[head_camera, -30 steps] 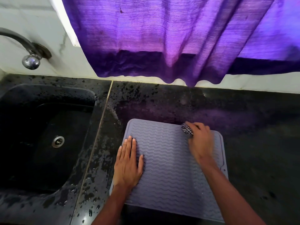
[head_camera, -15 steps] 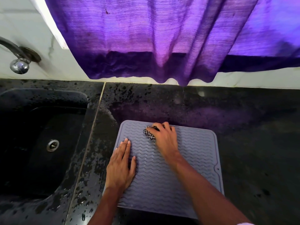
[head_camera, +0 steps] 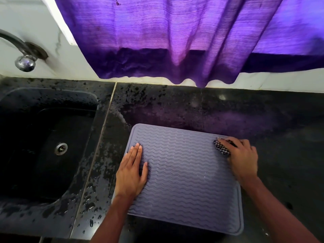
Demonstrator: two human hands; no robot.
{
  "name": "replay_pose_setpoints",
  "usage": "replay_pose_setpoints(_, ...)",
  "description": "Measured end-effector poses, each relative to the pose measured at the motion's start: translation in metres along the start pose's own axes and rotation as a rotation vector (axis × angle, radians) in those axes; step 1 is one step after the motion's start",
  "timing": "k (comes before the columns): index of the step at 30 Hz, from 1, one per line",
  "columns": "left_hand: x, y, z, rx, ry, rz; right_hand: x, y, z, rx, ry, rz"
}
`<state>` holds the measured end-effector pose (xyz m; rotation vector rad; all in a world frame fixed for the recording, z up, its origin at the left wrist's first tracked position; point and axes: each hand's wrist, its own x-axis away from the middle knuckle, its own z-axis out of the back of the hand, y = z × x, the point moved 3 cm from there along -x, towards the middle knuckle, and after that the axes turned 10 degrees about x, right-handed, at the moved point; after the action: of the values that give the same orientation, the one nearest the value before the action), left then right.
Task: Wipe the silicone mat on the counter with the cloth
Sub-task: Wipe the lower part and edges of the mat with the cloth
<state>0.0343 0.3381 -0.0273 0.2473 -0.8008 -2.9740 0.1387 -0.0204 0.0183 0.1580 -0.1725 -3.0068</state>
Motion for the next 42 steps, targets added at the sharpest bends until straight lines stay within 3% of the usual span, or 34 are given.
replay_pose_setpoints(6, 0.0, 0.001, 0.0, -0.001, 0.006, -0.006, -0.002, -0.004, 0.001, -0.198, 0.002, -0.134)
replay_pose_setpoints(12, 0.0, 0.001, 0.001, -0.001, -0.033, 0.003, -0.025, -0.108, 0.031, -0.388, 0.077, 0.065)
replay_pose_setpoints(20, -0.002, 0.001, 0.001, -0.059, -0.114, 0.019, -0.046, -0.232, 0.026, -0.312, -0.014, 0.312)
replay_pose_setpoints(30, -0.003, 0.002, 0.001, -0.066, -0.056, -0.003, -0.032, -0.17, 0.014, -0.195, -0.038, 0.23)
replay_pose_setpoints(42, -0.002, 0.001, 0.0, -0.103, -0.067, -0.005, 0.002, -0.018, 0.005, -0.086, -0.017, -0.115)
